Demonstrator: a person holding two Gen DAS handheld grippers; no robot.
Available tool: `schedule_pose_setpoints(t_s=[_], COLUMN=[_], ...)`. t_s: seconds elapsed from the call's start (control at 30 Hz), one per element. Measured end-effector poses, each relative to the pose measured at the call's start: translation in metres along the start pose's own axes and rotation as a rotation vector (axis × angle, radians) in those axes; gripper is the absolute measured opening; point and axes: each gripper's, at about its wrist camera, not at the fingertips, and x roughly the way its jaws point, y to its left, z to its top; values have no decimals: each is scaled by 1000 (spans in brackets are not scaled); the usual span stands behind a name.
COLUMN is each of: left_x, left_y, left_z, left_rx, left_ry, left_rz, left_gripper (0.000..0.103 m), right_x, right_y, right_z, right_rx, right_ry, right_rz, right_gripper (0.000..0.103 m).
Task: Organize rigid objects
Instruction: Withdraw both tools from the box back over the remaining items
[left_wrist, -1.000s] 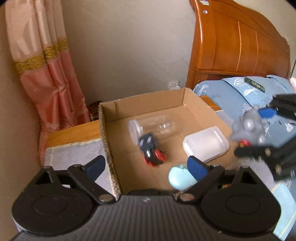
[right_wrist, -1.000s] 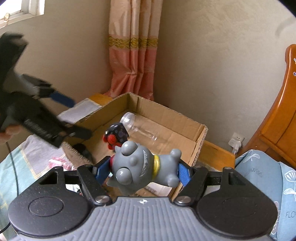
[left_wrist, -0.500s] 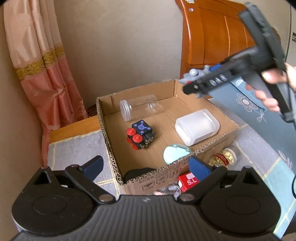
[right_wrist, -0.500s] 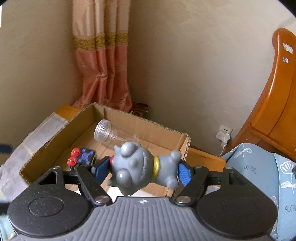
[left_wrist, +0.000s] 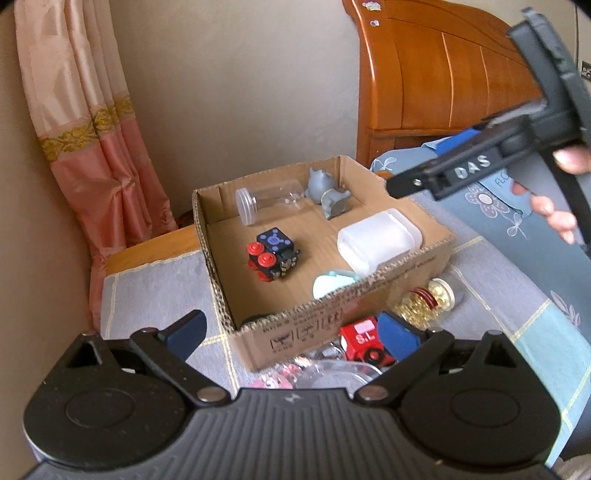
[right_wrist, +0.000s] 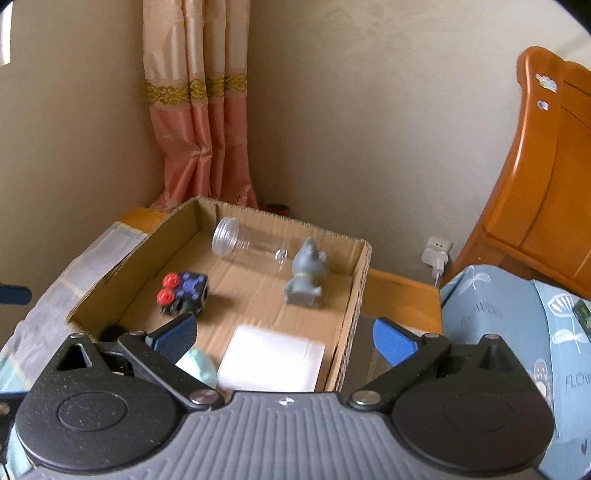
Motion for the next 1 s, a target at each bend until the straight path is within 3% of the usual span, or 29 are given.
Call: schedule_pose_setpoints(t_s=[0.33,0.53,0.63,0.8,1.0], left_x=[-17,-14,-10,-4,9], left_y=[-22,-34,-33,-37,-37], left_z=[-43,-68,-76,-79,-80], left_rx=[-71,-88,-116,-105,-102], left_ry=[-17,-17,4,23,49], left_rz=[47,147,117,104,95], left_gripper=[99,99,99,99,99], right_x=[-28,-20,-13,6,26], right_y=[17,31,36,48,46], right_z=[-71,-109,-116,-115,-117], right_rx=[123,215,240,195,201], right_ry=[5,10,10,28,43], right_rz=[-26,-9,14,-47,-63], right_gripper=[103,103,103,103,103])
